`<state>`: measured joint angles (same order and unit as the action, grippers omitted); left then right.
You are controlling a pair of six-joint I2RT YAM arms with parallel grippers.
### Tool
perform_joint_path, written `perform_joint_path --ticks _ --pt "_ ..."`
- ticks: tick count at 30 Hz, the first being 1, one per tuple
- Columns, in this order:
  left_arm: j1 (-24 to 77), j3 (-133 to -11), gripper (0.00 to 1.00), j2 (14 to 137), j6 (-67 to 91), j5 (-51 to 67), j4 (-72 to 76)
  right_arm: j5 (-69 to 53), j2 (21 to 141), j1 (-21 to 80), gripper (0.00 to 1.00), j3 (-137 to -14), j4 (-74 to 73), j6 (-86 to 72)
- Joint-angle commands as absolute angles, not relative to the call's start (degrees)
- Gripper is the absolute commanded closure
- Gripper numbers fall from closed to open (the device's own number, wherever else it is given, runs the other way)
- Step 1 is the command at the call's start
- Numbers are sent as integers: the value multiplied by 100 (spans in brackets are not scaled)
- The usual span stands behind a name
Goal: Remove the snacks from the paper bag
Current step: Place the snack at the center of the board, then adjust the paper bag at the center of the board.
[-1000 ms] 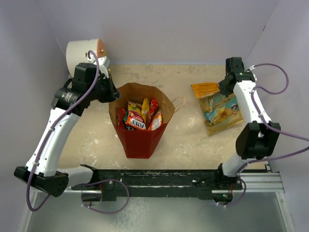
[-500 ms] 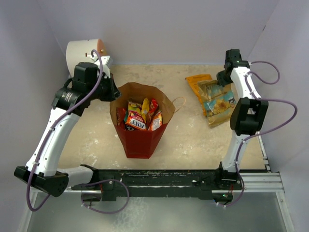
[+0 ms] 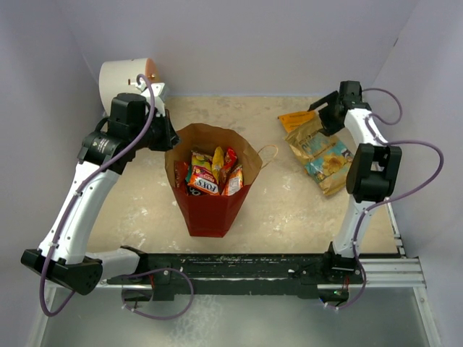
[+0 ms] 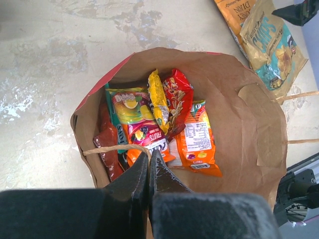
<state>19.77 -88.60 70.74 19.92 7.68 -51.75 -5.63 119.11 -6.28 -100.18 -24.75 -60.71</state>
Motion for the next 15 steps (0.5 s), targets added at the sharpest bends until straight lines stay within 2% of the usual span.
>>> perform_joint_path --ticks 1,9,15 --pt "1953 -8889 100 6910 2101 913 -4807 -614 11221 -571 11 -10300 -2477 -4458" --pt "1951 -8781 100 6830 2461 870 -4721 -1403 10008 -470 9 -9167 -2523 -3539" --pt "1952 -8680 95 6852 2877 968 -4538 -1708 9058 283 7 -8287 -2531 -3038"
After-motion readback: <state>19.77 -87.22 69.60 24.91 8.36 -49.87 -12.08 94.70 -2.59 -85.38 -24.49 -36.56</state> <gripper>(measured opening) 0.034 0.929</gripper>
